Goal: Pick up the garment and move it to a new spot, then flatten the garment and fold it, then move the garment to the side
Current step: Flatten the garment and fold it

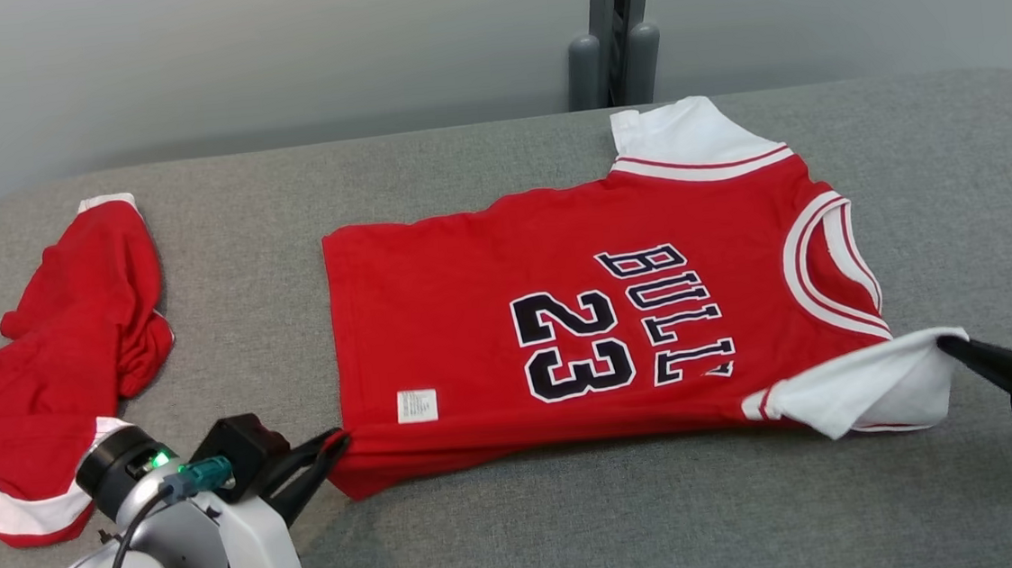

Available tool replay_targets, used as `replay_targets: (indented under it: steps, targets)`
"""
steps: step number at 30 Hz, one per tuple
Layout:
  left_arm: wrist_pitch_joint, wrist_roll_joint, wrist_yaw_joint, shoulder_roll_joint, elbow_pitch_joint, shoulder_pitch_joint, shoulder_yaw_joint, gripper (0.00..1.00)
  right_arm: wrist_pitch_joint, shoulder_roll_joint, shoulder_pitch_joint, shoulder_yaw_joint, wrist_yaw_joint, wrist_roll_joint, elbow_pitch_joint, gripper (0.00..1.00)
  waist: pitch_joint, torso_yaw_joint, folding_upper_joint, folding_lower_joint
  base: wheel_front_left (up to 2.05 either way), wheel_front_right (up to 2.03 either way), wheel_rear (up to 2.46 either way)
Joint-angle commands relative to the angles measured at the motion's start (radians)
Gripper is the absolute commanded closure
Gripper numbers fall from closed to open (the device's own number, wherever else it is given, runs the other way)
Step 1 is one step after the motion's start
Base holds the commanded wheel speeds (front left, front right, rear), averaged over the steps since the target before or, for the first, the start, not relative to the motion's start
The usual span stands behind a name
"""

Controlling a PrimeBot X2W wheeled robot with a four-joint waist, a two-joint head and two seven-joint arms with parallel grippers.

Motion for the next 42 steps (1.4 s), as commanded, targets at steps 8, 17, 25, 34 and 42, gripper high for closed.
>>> replay_targets:
  steps: [8, 17, 25, 34, 42]
  targets:
    - [-0.034, 0.009, -0.014, -0.034, 0.083, -0.113, 0.014, 1.0, -0.067, 0.041, -0.122, -0.043, 0.0, -0.102, 0.018, 1.0, 0.094, 0.013, -0.0001, 0.0, 0.0, 0.0, 0.0]
    - [-0.085, 0.058, -0.025, -0.098, 0.2, -0.215, -0.036, 1.0, -0.197, 0.024, -0.215, 0.037, 0.0, -0.211, 0.038, 1.0, 0.149, 0.028, -0.0001, 0.0, 0.0, 0.0, 0.0]
    - [-0.134, 0.09, -0.03, -0.146, 0.285, -0.268, -0.078, 1.0, -0.294, -0.017, -0.271, 0.145, 0.0, -0.271, 0.083, 1.0, 0.17, 0.038, -0.0001, 0.0, 0.0, 0.0, 0.0]
    - [-0.184, 0.111, -0.031, -0.204, 0.372, -0.315, -0.121, 1.0, -0.391, -0.059, -0.356, 0.264, 0.0, -0.336, 0.206, 1.0, 0.195, 0.047, -0.0001, 0.0, 0.0, 0.0, 0.0]
    - [-0.213, 0.11, -0.033, -0.239, 0.429, -0.342, -0.151, 1.0, -0.461, -0.043, -0.425, 0.339, 0.0, -0.331, 0.319, 1.0, 0.205, 0.055, -0.0001, 0.0, 0.0, 0.0, 0.0]
